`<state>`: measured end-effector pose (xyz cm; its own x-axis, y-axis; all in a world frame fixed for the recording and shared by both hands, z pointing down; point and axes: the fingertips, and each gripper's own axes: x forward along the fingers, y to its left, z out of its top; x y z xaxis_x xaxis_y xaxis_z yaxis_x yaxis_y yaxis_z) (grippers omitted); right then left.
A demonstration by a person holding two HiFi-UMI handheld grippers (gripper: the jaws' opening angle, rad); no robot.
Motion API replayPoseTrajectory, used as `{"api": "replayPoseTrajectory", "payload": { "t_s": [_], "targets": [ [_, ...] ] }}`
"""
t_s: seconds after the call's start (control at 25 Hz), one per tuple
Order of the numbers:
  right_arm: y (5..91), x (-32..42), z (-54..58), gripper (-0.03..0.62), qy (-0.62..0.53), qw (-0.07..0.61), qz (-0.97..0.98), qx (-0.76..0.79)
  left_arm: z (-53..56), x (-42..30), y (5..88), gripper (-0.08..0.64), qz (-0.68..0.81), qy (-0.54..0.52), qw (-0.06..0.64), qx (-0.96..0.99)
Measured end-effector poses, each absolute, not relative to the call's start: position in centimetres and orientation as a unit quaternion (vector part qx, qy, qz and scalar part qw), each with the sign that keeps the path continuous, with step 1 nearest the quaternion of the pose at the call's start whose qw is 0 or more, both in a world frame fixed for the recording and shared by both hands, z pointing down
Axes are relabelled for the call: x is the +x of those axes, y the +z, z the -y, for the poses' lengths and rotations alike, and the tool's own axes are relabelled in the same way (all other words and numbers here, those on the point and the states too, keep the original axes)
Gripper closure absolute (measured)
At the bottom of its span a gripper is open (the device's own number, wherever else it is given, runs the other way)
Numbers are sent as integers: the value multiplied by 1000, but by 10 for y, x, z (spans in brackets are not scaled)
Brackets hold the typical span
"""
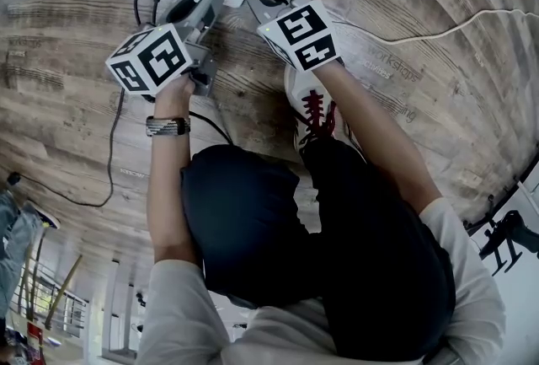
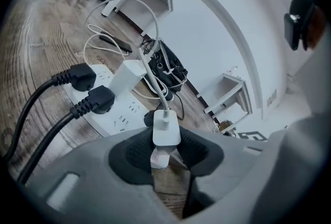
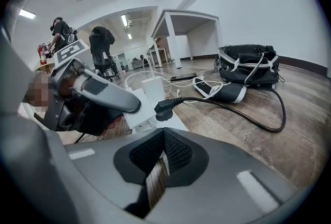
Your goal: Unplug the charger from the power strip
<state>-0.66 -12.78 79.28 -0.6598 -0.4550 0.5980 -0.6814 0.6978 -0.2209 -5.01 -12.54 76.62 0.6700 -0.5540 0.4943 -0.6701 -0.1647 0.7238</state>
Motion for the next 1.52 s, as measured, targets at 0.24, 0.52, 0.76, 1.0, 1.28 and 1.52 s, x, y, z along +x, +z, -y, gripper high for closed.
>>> {"api": "replayPoseTrajectory", "payload": {
  "t_s": [0.24,0.52,0.76,1.0,1.28,1.52],
  "targets": [
    [793,-7,128,591,219,257,886,319,128,-52,770,419,406,50,506,759],
    [792,-7,127,591,218,255,887,317,128,-56,773,417,420,48,503,754],
    [793,-6,127,591,219,255,887,317,129,-63,778,394,435,55,502,745],
    [793,-7,127,591,218,254,888,316,131,-76,780,363,464,92,480,739],
    [792,-8,128,589,215,254,888,317,134,-87,780,316,485,131,446,741],
    [793,-8,127,591,217,255,888,315,131,-88,780,308,485,135,431,749]
  ]
}}
